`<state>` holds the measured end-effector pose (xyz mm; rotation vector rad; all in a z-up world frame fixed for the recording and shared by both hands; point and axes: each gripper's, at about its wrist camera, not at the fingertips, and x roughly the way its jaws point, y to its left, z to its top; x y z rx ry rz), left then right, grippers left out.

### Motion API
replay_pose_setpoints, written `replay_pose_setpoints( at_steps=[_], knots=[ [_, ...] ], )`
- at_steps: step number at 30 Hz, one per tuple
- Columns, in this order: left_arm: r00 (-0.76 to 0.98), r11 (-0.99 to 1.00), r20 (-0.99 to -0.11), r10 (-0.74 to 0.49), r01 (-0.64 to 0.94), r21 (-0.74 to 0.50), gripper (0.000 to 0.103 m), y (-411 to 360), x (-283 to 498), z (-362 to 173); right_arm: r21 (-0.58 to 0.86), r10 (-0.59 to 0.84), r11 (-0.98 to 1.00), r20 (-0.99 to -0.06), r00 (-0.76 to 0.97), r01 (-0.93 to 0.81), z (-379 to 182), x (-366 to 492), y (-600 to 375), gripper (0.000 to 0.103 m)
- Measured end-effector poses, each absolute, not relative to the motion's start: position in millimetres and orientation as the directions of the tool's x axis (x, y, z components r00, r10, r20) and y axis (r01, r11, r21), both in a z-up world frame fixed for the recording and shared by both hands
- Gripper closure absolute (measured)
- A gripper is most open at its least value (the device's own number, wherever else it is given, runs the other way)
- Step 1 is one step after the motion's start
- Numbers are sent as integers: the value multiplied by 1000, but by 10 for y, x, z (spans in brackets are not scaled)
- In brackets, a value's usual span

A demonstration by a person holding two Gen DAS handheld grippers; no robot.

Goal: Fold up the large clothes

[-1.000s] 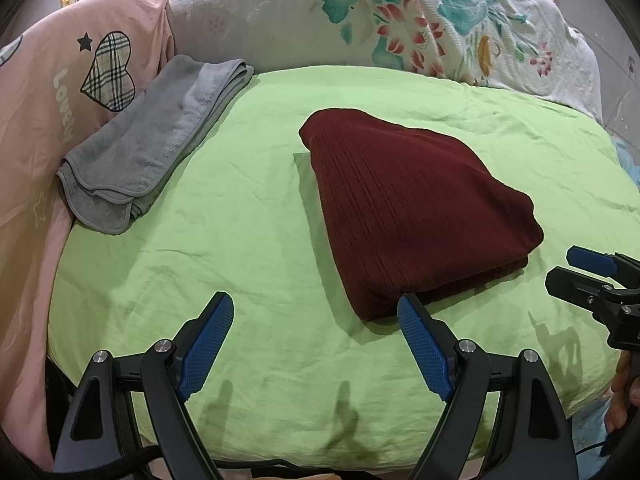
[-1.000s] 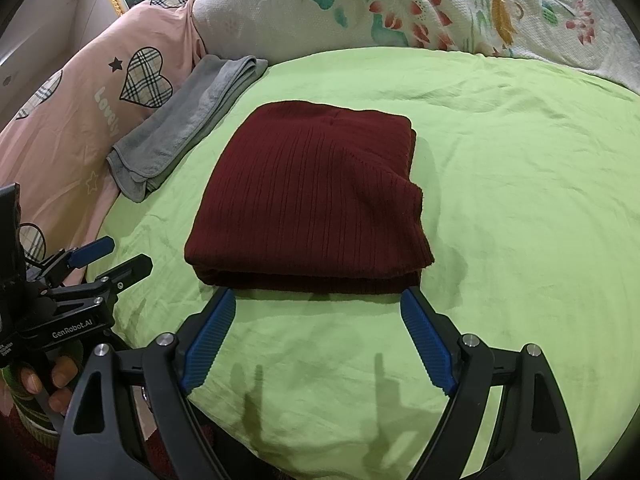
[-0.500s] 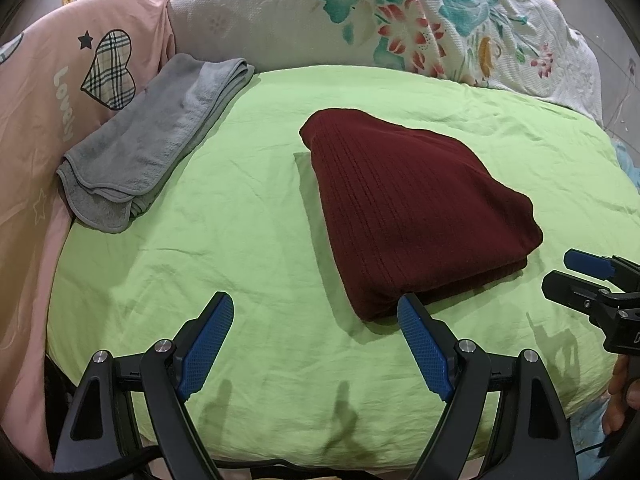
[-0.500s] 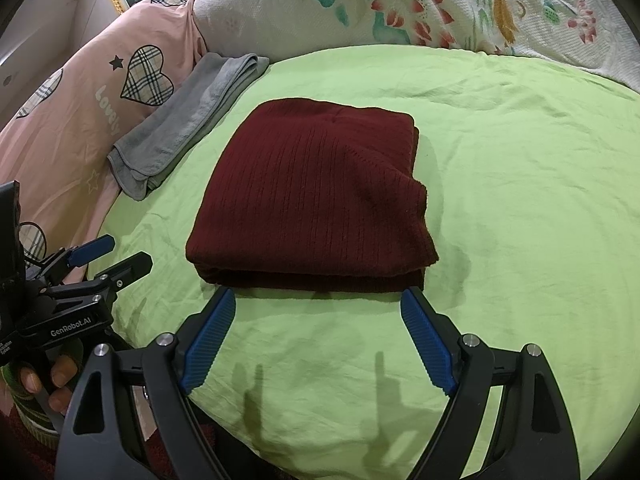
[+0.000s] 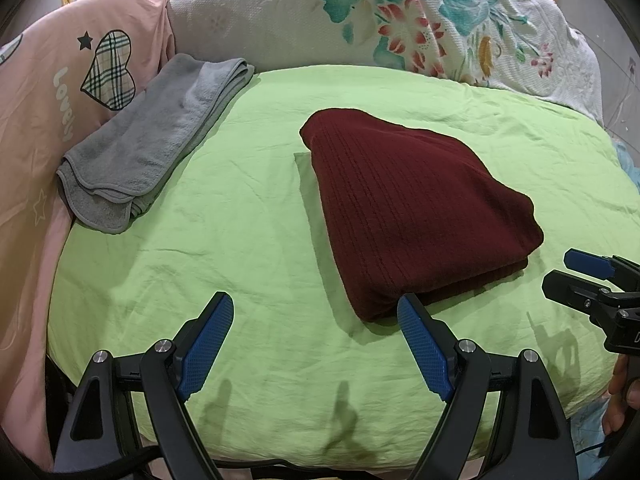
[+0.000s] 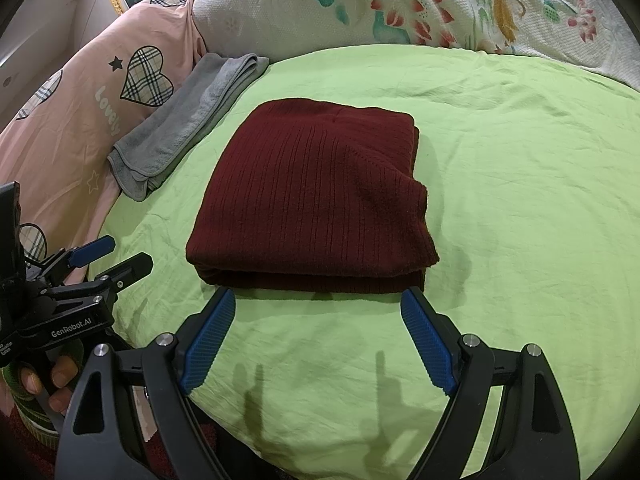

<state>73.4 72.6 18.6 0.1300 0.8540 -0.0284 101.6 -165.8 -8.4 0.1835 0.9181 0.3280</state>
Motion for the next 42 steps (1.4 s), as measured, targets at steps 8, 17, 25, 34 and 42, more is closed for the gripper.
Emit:
replay_pose_setpoints(
  at_steps=[8, 17, 25, 34, 42],
  knots=[
    [657, 992, -754, 27, 78, 103, 18, 719, 729, 178, 293, 352, 936, -749, 562, -196, -90, 1005, -1652, 18],
    [657, 992, -753, 28, 77, 104, 18, 713, 721, 177, 294, 354, 935, -749, 560, -199, -86, 1018, -1666, 18],
    [657, 991, -753, 28, 77, 105, 18, 713, 722, 177, 294, 354, 935, -749, 559, -199, -87, 1021, -1672, 18],
    [656, 991, -754, 29, 77, 105, 18, 704, 717, 169, 294, 356, 934, -749, 558, -201, -86, 1031, -1684, 18],
    [655, 991, -755, 30, 78, 106, 18, 699, 710, 163, 295, 356, 934, -749, 559, -199, -97, 1032, -1691, 18]
  ],
)
